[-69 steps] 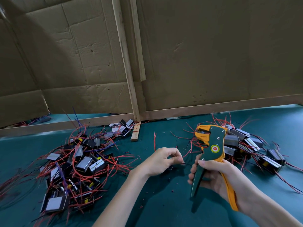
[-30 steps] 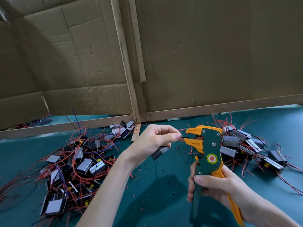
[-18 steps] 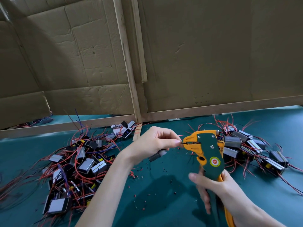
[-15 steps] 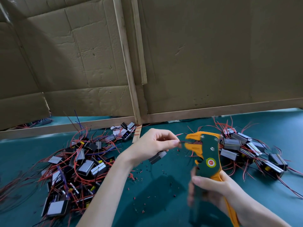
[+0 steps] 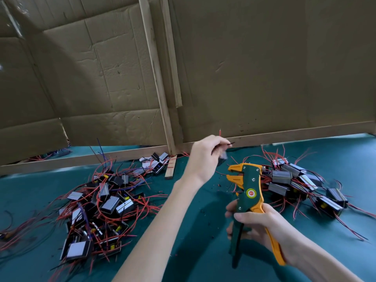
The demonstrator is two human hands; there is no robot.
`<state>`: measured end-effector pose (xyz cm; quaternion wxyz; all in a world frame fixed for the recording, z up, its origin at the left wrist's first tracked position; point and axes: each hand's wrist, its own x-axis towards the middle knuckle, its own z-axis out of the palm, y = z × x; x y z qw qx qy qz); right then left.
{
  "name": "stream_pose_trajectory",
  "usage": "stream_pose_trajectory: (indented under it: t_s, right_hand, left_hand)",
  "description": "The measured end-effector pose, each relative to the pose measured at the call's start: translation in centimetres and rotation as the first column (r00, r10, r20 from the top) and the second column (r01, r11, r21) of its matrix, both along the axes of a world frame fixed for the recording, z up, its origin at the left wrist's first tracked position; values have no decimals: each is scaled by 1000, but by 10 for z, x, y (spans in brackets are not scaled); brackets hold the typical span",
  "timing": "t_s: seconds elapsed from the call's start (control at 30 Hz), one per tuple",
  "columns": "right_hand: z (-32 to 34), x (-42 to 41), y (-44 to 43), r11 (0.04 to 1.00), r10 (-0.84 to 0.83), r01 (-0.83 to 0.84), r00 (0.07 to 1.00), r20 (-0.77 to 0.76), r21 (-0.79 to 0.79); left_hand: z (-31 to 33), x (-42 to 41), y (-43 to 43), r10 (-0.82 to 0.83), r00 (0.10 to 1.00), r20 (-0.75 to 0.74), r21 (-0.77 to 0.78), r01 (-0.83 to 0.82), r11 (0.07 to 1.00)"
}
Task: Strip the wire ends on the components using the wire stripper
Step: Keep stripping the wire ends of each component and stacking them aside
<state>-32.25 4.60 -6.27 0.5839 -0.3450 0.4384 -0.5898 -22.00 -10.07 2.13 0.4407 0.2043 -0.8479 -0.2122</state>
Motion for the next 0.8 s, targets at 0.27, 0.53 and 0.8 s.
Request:
stream_pose_trajectory:
  t_s: [0.27, 0.53, 0.8]
  right_hand:
    - [10, -2, 6, 999, -18, 20, 999, 44, -49]
    - [8, -3, -3, 996, -79, 80, 996, 30, -36]
    - [2, 0, -12, 995, -100, 100, 995, -4, 6]
  left_hand:
    - [4, -7, 0, -283, 945, 164, 540, 154, 828]
    - [-4, 121, -50, 242, 615, 751, 115, -483, 868]
    - [-34, 140, -69, 269, 364, 892, -3, -591, 807]
